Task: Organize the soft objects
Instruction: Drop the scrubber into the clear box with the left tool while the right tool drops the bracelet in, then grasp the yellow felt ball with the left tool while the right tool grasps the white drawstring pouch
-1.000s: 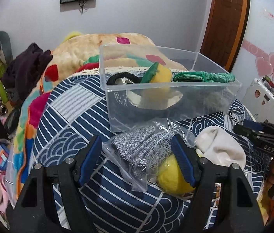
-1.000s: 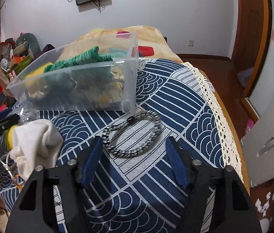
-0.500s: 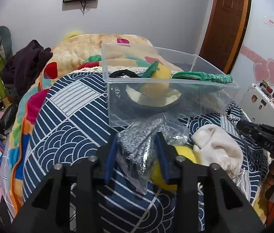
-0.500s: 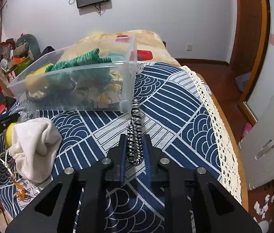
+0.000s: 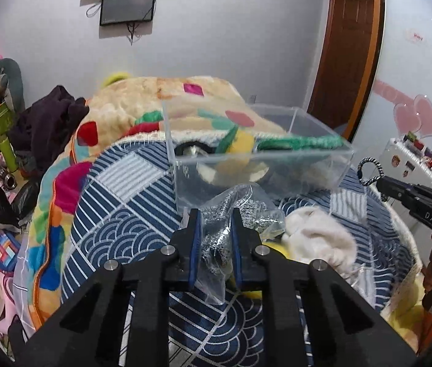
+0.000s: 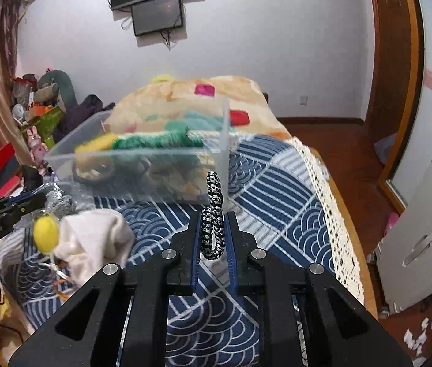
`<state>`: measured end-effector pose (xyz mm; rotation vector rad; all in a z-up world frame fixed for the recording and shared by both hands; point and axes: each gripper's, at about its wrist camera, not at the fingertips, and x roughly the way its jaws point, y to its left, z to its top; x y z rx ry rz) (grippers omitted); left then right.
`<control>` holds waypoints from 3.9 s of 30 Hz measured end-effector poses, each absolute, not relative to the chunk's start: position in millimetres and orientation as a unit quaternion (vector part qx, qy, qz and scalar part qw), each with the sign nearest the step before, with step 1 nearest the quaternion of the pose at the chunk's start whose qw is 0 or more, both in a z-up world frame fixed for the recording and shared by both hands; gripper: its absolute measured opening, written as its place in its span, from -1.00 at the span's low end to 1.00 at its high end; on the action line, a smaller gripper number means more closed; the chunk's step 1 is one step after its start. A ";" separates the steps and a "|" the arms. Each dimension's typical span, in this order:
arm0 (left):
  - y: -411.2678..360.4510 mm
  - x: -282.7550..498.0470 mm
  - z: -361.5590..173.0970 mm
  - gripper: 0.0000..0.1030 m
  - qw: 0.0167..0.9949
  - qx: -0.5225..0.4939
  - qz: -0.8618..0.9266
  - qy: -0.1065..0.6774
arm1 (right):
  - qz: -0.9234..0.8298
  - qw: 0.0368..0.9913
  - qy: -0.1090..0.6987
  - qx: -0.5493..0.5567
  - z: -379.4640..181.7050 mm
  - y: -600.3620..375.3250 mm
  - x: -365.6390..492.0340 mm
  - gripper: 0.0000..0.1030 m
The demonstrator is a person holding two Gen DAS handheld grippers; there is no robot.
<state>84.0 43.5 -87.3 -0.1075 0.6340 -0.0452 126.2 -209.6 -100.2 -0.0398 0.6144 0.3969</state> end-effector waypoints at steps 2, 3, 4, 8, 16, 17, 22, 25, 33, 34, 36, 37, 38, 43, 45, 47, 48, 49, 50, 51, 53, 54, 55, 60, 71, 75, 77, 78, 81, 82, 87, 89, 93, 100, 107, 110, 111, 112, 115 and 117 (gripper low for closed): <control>43.3 80.4 -78.4 -0.66 0.952 -0.053 -0.025 0.301 | 0.198 0.936 0.291 -0.021 -94.4 -207.1 123.6 -0.74; 43.4 78.9 -72.5 -0.66 0.954 -0.053 -0.026 0.294 | 0.201 0.937 0.286 -0.021 -91.2 -205.6 122.4 -0.74; 43.2 77.8 -67.2 -0.66 0.956 -0.053 -0.028 0.287 | 0.203 0.938 0.280 -0.022 -87.7 -203.8 120.9 -0.74; 44.4 80.0 -47.1 -0.66 0.963 -0.052 -0.029 0.263 | 0.211 0.942 0.261 -0.025 -74.7 -197.3 116.0 -0.74; 39.1 105.1 -18.8 -0.66 0.973 -0.046 -0.018 0.224 | 0.229 0.947 0.223 -0.030 -52.0 -176.2 127.4 -0.74; 39.3 108.3 -17.5 -0.66 0.974 -0.046 -0.015 0.222 | 0.231 0.947 0.221 -0.029 -50.4 -173.8 131.1 -0.74; 43.6 132.4 -21.3 -0.66 0.972 -0.049 0.003 0.229 | 0.241 0.946 0.217 -0.026 -44.9 -159.7 145.7 -0.73; 47.6 149.3 -30.3 -0.66 0.968 -0.055 0.011 0.245 | 0.248 0.943 0.220 -0.030 -44.7 -147.9 152.8 -0.73; 49.2 178.3 -53.6 -0.66 0.962 -0.046 0.037 0.268 | 0.246 0.933 0.256 -0.058 -63.7 -117.4 180.7 -0.73; 49.2 181.0 -56.6 -0.66 0.960 -0.045 0.037 0.272 | 0.240 0.932 0.265 -0.061 -68.9 -115.2 185.2 -0.73; 48.9 187.9 -63.5 -0.66 0.958 -0.044 0.038 0.282 | 0.237 0.928 0.283 -0.057 -77.1 -116.3 193.2 -0.73; 49.3 190.3 -66.5 -0.66 0.956 -0.045 0.039 0.287 | 0.236 0.926 0.290 -0.055 -79.7 -117.3 195.9 -0.73; 49.7 192.9 -70.2 -0.66 0.954 -0.047 0.037 0.293 | 0.235 0.924 0.296 -0.054 -82.5 -118.0 197.1 -0.73; 46.4 193.5 -76.5 -0.65 0.951 -0.050 0.022 0.305 | 0.237 0.918 0.312 -0.060 -87.8 -122.1 193.6 -0.66; 44.0 191.2 -76.0 -0.63 0.952 -0.044 0.021 0.304 | 0.237 0.918 0.314 -0.059 -86.8 -124.5 191.4 -0.62; 41.8 189.1 -74.1 -0.61 0.952 -0.038 0.018 0.304 | 0.239 0.916 0.316 -0.056 -85.3 -126.5 190.8 -0.48; 41.2 187.9 -73.3 -0.58 0.952 -0.037 0.017 0.304 | 0.238 0.917 0.316 -0.055 -84.2 -128.4 191.0 -0.42; 41.4 186.1 -72.0 -0.56 0.952 -0.037 0.014 0.304 | 0.238 0.917 0.315 -0.055 -82.9 -129.6 191.9 -0.37; 41.6 184.5 -70.8 -0.51 0.952 -0.039 0.011 0.304 | 0.239 0.917 0.314 -0.054 -81.7 -130.8 192.7 -0.34; 41.9 182.4 -69.1 -0.45 0.952 -0.043 0.007 0.304 | 0.240 0.918 0.312 -0.053 -79.8 -132.1 191.1 -0.30; 42.7 178.5 -65.5 -0.41 0.952 -0.047 0.001 0.302 | 0.239 0.920 0.306 -0.054 -75.9 -133.6 189.6 -0.24; 42.8 176.0 -63.3 -0.40 0.953 -0.047 -0.001 0.300 | 0.238 0.922 0.302 -0.055 -73.3 -134.7 187.3 -0.19; 42.4 172.5 -60.7 -0.38 0.954 -0.046 -0.002 0.298 | 0.237 0.923 0.297 -0.055 -70.9 -135.7 185.2 -0.15; 38.7 149.8 -45.9 -0.01 0.961 -0.038 -0.010 0.274 | 0.241 0.930 0.273 -0.054 -56.5 -142.4 170.3 -0.06; 24.9 98.8 -42.0 0.50 0.966 -0.019 -0.027 0.256 | 0.264 0.930 0.250 -0.056 -58.2 -144.6 134.1 0.32; 24.2 91.2 -57.8 0.51 0.959 -0.022 -0.030 0.280 | 0.280 0.918 0.277 -0.053 -76.5 -140.3 132.5 0.32; 26.3 89.0 -68.4 0.51 0.954 -0.026 -0.030 0.296 | 0.286 0.911 0.293 -0.049 -86.6 -139.3 133.1 0.32; 26.7 87.8 -72.8 0.51 0.953 -0.027 -0.030 0.301 | 0.287 0.908 0.302 -0.047 -92.9 -138.9 132.7 0.32; 28.8 84.9 -86.0 0.51 0.947 -0.032 -0.029 0.317 | 0.295 0.897 0.325 -0.047 -108.2 -134.6 128.9 0.32; 29.3 84.1 -90.3 0.51 0.945 -0.034 -0.030 0.323 | 0.300 0.893 0.332 -0.048 -112.4 -133.3 127.6 0.32; 28.7 83.9 -108.8 0.51 0.937 -0.046 -0.035 0.344 | 0.309 0.878 0.361 -0.062 -134.0 -121.3 126.3 0.22; 25.4 84.2 -114.6 0.45 0.934 -0.046 -0.039 0.351 | 0.316 0.875 0.362 -0.064 -137.3 -120.0 124.0 -0.04; 17.2 87.1 -121.9 0.08 0.929 -0.045 -0.058 0.362 | 0.316 0.876 0.358 -0.064 -136.4 -120.6 123.7 -0.49; 10.5 83.6 -117.9 -0.26 0.932 -0.038 -0.073 0.354 | 0.294 0.895 0.327 -0.081 -127.9 -121.7 109.3 -0.66; 23.6 80.9 -96.2 -0.27 0.940 -0.062 -0.067 0.329 | 0.276 0.910 0.301 -0.070 -110.0 -134.2 110.8 -0.67; 29.0 82.8 -83.3 -0.27 0.945 -0.070 -0.062 0.312 | 0.268 0.917 0.288 -0.061 -98.8 -141.1 111.7 -0.67; 30.0 84.1 -79.3 -0.27 0.947 -0.071 -0.061 0.307 | 0.265 0.921 0.281 -0.058 -93.3 -143.6 112.8 -0.67; 31.2 86.0 -73.4 -0.27 0.950 -0.072 -0.058 0.299 | 0.263 0.923 0.276 -0.056 -90.6 -145.0 112.5 -0.67; 33.9 92.6 -60.0 -0.27 0.955 -0.072 -0.050 0.283 | 0.254 0.931 0.257 -0.049 -76.2 -148.8 116.2 -0.67; 34.8 96.6 -51.5 -0.27 0.958 -0.069 -0.046 0.273 | 0.251 0.937 0.241 -0.040 -64.8 -151.1 119.6 -0.67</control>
